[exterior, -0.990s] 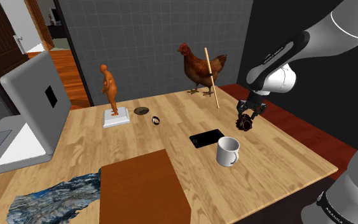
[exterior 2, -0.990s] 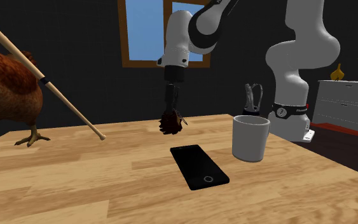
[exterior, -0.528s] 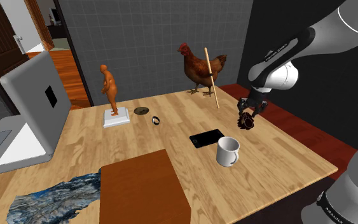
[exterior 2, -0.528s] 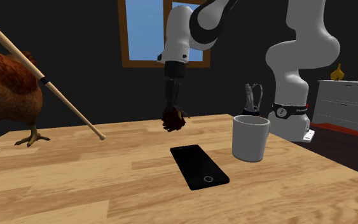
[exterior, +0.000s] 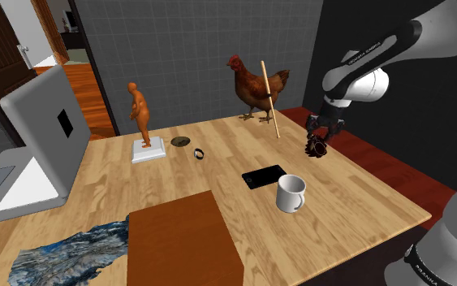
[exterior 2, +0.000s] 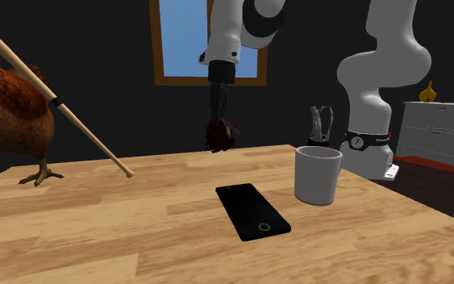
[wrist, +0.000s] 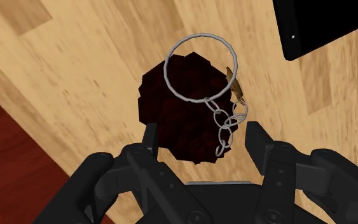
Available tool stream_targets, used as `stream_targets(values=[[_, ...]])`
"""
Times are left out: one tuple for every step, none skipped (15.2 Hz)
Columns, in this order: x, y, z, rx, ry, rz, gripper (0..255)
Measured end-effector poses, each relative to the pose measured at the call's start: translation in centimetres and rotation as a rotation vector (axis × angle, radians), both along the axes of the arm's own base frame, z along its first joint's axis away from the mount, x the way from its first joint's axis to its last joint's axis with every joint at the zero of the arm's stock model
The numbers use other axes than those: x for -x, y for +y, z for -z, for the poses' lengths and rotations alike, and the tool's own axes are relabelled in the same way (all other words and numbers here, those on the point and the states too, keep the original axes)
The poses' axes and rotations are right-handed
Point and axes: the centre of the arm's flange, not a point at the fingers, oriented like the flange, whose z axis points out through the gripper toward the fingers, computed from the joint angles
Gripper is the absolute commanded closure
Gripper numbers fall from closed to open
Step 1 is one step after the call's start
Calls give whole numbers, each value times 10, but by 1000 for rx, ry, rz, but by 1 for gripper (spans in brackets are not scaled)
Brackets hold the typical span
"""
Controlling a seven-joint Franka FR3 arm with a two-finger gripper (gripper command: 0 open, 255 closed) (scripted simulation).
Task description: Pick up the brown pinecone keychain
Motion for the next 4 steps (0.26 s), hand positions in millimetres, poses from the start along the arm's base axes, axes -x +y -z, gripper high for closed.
stream_targets(values=[[0,0,-6,0,0,0,255],[0,0,-11,0,0,0,255],[-1,1,-16,0,0,0,255],[0,1,-19,0,0,0,255]])
